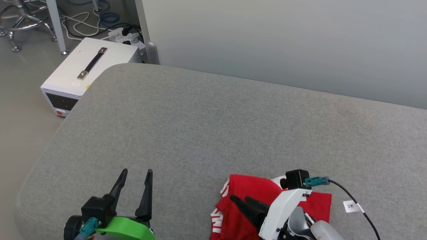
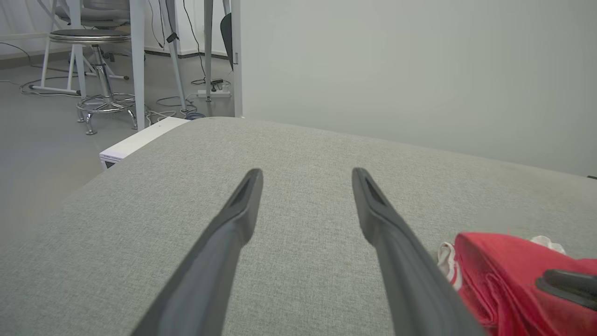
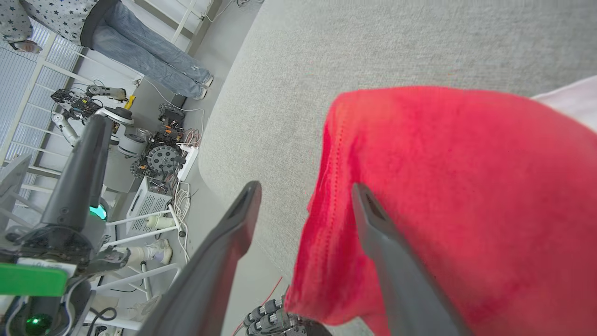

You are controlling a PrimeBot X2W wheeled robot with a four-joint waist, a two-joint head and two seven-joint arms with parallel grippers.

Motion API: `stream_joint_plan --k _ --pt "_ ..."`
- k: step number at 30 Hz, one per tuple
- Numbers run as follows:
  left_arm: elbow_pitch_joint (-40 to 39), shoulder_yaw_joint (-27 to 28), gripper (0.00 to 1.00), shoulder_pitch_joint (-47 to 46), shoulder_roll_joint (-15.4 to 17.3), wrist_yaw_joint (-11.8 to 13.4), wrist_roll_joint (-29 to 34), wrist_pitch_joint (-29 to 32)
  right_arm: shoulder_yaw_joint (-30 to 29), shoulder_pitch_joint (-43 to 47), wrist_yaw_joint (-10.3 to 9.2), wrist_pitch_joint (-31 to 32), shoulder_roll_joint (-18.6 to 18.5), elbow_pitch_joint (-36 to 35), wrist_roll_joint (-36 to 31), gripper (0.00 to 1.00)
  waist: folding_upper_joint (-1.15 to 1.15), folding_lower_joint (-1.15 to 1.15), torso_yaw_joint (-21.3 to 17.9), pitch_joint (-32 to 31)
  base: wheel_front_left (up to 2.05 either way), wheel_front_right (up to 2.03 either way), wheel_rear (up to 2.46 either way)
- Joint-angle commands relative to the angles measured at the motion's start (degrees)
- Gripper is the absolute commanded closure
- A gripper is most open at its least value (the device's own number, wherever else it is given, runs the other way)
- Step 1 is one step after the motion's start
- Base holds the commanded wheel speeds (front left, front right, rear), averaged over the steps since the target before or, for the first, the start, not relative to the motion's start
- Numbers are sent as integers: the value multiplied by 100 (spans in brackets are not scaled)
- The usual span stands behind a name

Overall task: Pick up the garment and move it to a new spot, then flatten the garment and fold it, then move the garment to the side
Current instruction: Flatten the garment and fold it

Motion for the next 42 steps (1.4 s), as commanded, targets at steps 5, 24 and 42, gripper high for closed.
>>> stream_joint_plan --k 5,24,42 --pt "7 35 0 -23 -20 -17 27 -34 121 -173 -3 85 -16 -252 130 0 0 0 -110 -100 0 0 0" --pt "-268 -120 0 -88 -46 -18 -44 -34 -738 -579 -3 -927 -1668 -1517 -2585 0 0 0 -715 -24 0 0 0" --pt "-440 -323 0 -24 -18 -18 -174 -34 -2643 1170 -3 -2605 -1195 -2423 -3703 0 0 0 -1122 -32 0 0 0"
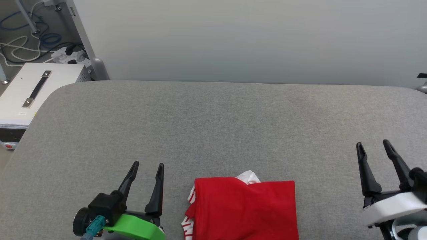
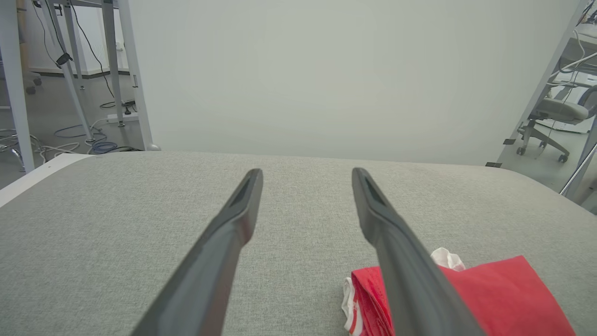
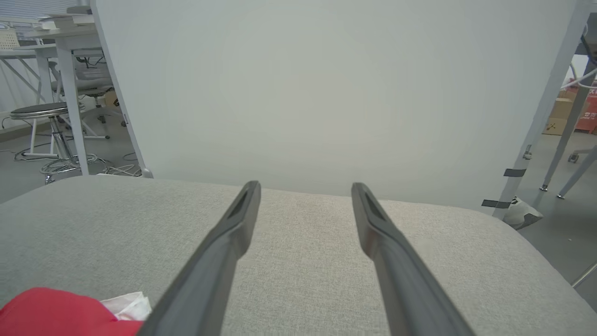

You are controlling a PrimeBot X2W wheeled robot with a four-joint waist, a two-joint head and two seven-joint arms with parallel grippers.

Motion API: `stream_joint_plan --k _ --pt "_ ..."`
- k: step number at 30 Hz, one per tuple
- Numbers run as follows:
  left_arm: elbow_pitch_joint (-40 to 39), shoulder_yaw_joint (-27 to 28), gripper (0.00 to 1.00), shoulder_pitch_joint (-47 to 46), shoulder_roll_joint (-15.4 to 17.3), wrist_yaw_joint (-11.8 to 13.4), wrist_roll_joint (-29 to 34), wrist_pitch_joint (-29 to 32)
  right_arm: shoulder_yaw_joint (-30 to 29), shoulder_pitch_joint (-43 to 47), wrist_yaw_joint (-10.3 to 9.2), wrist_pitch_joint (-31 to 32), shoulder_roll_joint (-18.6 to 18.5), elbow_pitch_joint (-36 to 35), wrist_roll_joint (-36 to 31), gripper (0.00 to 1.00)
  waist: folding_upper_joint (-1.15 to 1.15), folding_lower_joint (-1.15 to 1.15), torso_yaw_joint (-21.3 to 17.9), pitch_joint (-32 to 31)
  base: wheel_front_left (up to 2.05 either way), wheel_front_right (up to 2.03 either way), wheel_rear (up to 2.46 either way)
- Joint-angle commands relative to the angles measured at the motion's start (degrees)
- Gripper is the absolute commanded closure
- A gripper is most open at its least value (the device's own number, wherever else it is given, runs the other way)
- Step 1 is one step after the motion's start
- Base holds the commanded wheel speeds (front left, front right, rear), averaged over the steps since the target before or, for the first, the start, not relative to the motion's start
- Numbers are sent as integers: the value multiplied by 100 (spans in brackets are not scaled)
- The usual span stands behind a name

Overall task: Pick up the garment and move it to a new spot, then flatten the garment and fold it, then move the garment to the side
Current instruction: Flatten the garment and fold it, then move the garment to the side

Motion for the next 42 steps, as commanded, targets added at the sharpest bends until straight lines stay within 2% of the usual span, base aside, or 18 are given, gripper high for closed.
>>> stream_joint_plan --k 1,8,22,26,28,35,39,42 --pt "-27 -37 0 -13 8 -18 -66 -34 -47 139 -4 -111 131 -68 -77 0 0 0 -15 -6 0 0 0" --pt "-23 -134 0 52 52 -18 -80 -34 -185 538 -4 -401 563 -66 -315 0 0 0 -11 -3 0 0 0" --pt "-152 -92 0 38 53 -18 -63 -34 -145 613 -4 -498 674 208 -347 0 0 0 25 8 0 0 0" --pt "-157 -103 0 24 57 -18 -62 -34 -60 588 -4 -295 616 190 -225 0 0 0 42 30 0 0 0" --pt "-159 -112 0 14 61 -18 -59 -34 71 574 -4 136 548 142 -19 0 0 0 55 52 0 0 0" --pt "-142 -162 0 -60 61 -18 -52 -34 613 517 -4 2795 96 -300 814 0 0 0 132 179 0 0 0" --pt "-130 -210 0 -128 54 -18 -50 -34 616 487 -4 4164 108 -575 1220 0 0 0 205 285 0 0 0" --pt "-130 -248 0 -189 46 -18 -51 -34 552 423 -4 4931 182 -666 1230 0 0 0 288 386 0 0 0"
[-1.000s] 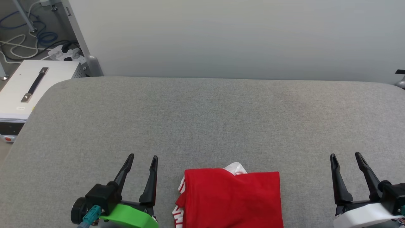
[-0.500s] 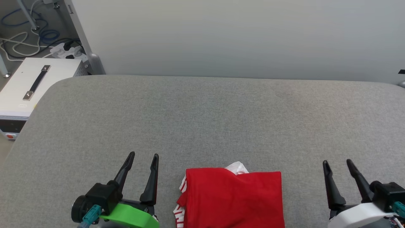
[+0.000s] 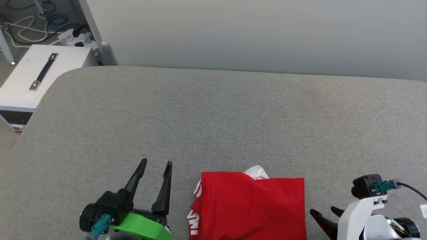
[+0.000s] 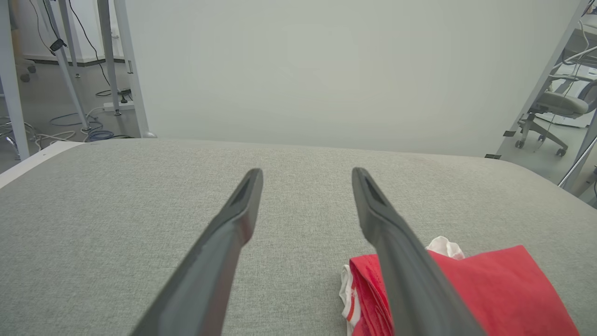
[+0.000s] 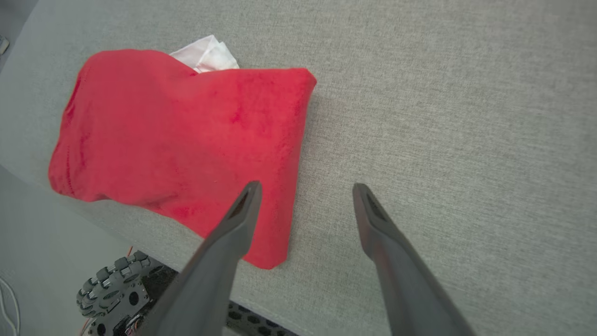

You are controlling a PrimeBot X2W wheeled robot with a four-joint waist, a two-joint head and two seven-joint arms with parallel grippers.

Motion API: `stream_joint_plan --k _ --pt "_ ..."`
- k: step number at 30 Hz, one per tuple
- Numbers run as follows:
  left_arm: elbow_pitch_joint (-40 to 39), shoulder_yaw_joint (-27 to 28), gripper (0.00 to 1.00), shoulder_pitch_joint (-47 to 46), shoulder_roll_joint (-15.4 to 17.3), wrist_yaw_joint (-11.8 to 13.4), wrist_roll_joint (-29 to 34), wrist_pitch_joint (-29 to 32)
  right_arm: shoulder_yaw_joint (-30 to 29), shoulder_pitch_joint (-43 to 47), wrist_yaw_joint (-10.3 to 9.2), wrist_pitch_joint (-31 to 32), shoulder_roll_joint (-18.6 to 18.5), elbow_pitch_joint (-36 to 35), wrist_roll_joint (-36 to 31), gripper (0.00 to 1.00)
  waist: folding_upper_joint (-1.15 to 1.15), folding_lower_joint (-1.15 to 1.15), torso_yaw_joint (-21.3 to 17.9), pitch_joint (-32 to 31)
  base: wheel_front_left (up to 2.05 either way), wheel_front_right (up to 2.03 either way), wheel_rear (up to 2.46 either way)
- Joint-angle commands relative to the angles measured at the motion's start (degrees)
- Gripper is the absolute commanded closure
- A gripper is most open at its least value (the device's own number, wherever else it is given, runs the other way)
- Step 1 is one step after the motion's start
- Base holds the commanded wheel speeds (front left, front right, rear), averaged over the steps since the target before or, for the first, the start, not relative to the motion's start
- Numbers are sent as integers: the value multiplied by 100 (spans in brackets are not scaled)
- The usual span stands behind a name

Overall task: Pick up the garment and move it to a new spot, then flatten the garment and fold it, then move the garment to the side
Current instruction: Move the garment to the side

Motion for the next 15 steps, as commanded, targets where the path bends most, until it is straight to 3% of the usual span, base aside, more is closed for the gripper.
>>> stream_joint_plan --k 1,8,15 --pt "-3 -15 0 -192 10 -18 5 -34 -35 -154 -4 214 69 -56 -45 0 0 0 105 117 0 0 0" --pt "-4 -72 0 -380 6 -18 6 -34 -108 -528 -4 750 472 220 -292 0 0 0 359 414 0 0 0" --pt "24 -118 0 -533 -10 -18 5 -34 -237 -851 -4 677 747 843 -382 0 0 0 581 621 0 0 0"
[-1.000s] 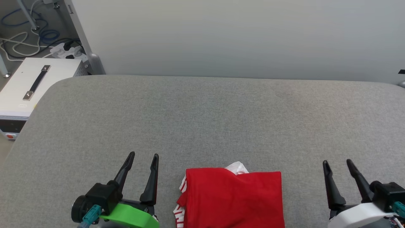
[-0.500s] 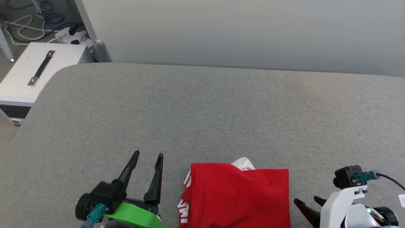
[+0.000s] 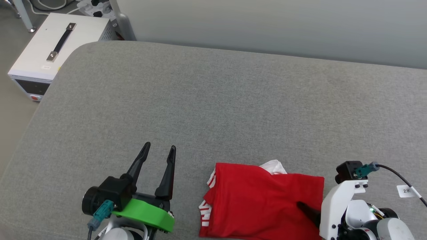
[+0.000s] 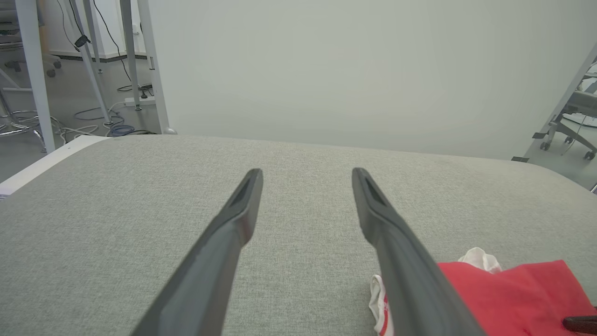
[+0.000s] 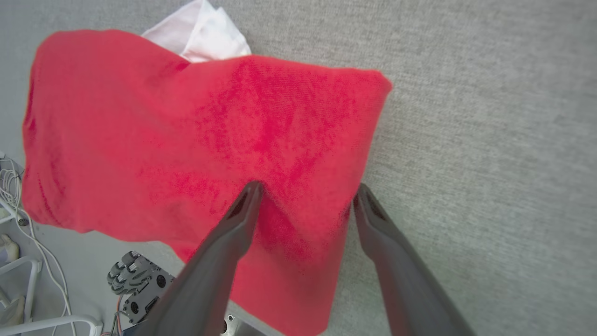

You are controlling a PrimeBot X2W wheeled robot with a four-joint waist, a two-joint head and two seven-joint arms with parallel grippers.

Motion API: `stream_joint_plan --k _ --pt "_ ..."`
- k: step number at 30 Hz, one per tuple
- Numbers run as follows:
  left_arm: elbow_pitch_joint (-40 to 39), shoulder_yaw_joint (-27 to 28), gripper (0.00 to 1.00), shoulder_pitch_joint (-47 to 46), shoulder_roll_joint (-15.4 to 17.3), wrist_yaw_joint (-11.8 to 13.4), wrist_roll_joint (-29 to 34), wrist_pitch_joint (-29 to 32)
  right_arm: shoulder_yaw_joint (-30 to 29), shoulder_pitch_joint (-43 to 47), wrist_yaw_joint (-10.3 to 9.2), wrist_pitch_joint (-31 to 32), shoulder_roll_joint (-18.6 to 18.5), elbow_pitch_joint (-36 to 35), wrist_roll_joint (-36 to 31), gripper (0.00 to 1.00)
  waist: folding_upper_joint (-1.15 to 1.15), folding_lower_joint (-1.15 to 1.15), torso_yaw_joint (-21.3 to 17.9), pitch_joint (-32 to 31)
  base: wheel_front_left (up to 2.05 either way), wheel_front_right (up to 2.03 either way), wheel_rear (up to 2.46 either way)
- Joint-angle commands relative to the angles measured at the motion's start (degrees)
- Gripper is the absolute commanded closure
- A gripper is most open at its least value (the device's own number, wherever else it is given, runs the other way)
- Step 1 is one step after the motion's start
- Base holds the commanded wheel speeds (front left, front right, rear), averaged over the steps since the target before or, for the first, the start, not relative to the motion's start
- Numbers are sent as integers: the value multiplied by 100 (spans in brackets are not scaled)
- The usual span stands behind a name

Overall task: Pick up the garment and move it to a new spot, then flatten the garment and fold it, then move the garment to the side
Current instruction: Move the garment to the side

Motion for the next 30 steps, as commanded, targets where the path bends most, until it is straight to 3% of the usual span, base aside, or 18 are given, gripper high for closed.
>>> stream_joint_plan --k 1,8,9,10,11,22,30 --pt "16 -14 0 -108 -8 -18 6 -34 7 -107 -4 -54 50 108 -22 0 0 0 129 124 0 0 0" --pt "41 -30 0 -159 -16 -18 22 -34 224 -150 -4 -105 75 658 -182 0 0 0 198 197 0 0 0" --pt "42 -29 0 -163 -17 -18 25 -34 292 -155 -4 -111 47 733 -205 70 0 0 198 203 0 0 0" --pt "44 -28 0 -165 -18 -18 29 -34 339 -164 -4 -142 18 781 -225 96 0 0 196 205 0 0 0" --pt "51 -30 0 -168 -20 -18 35 -34 374 -184 -4 -211 -17 834 -252 100 0 0 191 202 0 0 0" --pt "124 -44 0 -59 20 -18 -25 -34 832 -508 -4 -865 -518 729 -140 100 0 0 -177 -66 0 0 0" --pt "146 -244 0 67 48 -18 -27 -34 1396 -474 -4 -637 -1694 32 341 100 0 0 -772 -304 0 0 0"
